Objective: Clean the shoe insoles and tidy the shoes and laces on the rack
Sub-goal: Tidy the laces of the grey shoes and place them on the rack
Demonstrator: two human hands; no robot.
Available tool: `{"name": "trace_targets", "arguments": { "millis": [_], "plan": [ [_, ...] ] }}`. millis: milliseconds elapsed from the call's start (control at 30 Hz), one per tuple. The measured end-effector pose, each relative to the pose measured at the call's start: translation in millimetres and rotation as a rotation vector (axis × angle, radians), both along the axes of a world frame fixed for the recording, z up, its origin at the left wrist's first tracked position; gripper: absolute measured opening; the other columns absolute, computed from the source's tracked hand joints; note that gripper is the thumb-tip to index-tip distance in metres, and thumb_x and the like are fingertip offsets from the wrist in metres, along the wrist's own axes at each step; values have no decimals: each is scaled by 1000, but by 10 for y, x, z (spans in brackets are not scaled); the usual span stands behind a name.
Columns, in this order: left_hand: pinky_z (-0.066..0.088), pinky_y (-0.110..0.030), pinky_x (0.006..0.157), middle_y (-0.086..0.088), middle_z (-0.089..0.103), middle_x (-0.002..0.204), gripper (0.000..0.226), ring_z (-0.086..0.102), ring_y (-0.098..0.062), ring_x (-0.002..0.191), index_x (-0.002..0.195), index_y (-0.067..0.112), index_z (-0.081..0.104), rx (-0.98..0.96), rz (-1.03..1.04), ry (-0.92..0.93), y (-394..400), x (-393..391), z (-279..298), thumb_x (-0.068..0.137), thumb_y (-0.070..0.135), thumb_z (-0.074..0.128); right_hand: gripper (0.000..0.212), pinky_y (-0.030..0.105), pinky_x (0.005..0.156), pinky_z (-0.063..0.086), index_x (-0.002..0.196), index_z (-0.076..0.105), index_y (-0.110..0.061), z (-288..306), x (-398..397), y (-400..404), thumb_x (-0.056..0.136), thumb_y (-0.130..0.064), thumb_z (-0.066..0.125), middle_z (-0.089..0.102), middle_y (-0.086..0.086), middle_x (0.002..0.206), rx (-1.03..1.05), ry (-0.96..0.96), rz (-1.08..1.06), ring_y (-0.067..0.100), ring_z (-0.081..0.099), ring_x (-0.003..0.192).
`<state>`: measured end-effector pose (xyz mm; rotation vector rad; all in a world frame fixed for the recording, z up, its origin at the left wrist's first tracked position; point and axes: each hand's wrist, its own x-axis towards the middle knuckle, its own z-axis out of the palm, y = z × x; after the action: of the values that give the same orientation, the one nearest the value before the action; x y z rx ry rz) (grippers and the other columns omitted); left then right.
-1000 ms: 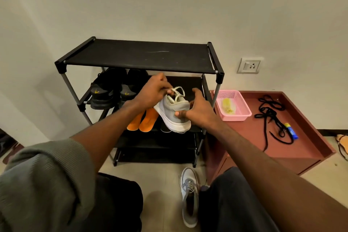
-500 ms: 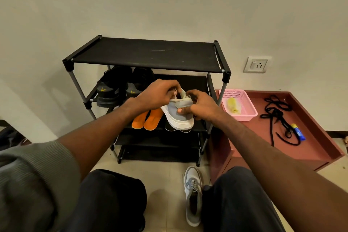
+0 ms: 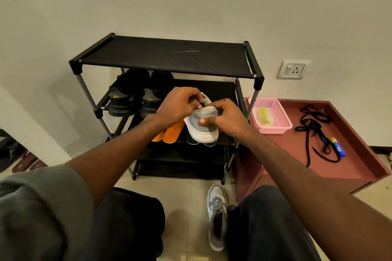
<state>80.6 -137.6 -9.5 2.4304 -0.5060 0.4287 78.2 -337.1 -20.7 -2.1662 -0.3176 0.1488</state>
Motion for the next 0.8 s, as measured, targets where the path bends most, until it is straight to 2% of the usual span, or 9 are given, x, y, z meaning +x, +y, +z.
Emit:
{"name": "trace_targets", "arguments": {
  "millis": [100,167,233,333,467,567,667,733,800],
  "plan": [
    [54,-36,85,3,71,97,16,53,-7,92,102,18,78,272,-27,2,-87,-18,15,95,12,65,72,19,84,44,132,62,-20,11,-7,0,69,-28,96,54,1,130,-24,-22,22,16,56,116],
    [52,-39,87,-2,70,99,18,52,-14,98,101,14,79,354,-90,37,-72,-21,9,96,10,61,74,17,78,43,127,61,-21,-31,-35,-16,64,-26,98,55,1,126,-50,-50,13,15,58,112],
    [51,-37,92,-2,66,107,21,55,-16,105,104,13,77,292,-143,60,-30,-44,-26,97,7,58,65,20,79,44,120,65,-22,-101,-96,-44,64,-30,98,57,0,121,-82,-108,0,15,59,107],
    [48,-22,100,5,58,126,28,55,-6,119,119,17,71,-8,-92,-9,66,-156,-126,99,5,55,53,19,80,45,115,72,-20,-145,-165,-54,70,-36,95,61,-2,114,-47,-176,-42,13,60,103],
    [52,-34,99,5,58,125,29,56,-11,118,121,20,68,-217,129,-157,227,-303,-302,99,20,50,43,33,84,52,110,75,-22,-112,-153,61,75,-43,90,61,-3,107,-70,-239,-58,13,60,95],
    [52,-36,97,1,56,126,35,52,-15,120,121,19,68,-295,404,-314,327,-397,-437,96,1,52,31,37,81,53,101,73,-25,-98,-134,195,80,-44,86,59,-2,102,-81,-305,-97,13,58,91],
    [49,-37,105,-2,47,139,43,42,-15,133,130,19,62,-327,581,-368,448,-441,-617,94,-1,55,32,36,81,52,102,74,-24,-188,-84,382,79,-42,86,59,-3,102,-39,-338,-163,13,58,91],
    [44,-43,113,-2,37,150,47,33,-18,144,138,21,57,-303,600,-313,518,-426,-754,94,3,59,36,32,82,52,108,74,-21,-254,-40,506,80,-40,87,59,-2,107,-21,-355,-198,13,58,95],
    [44,-50,114,-2,30,157,50,27,-21,150,142,24,52,-310,614,-242,575,-375,-854,95,9,61,37,24,81,49,112,74,-19,-297,50,649,81,-36,87,58,-1,112,-9,-353,-230,12,57,97]
  ]
}}
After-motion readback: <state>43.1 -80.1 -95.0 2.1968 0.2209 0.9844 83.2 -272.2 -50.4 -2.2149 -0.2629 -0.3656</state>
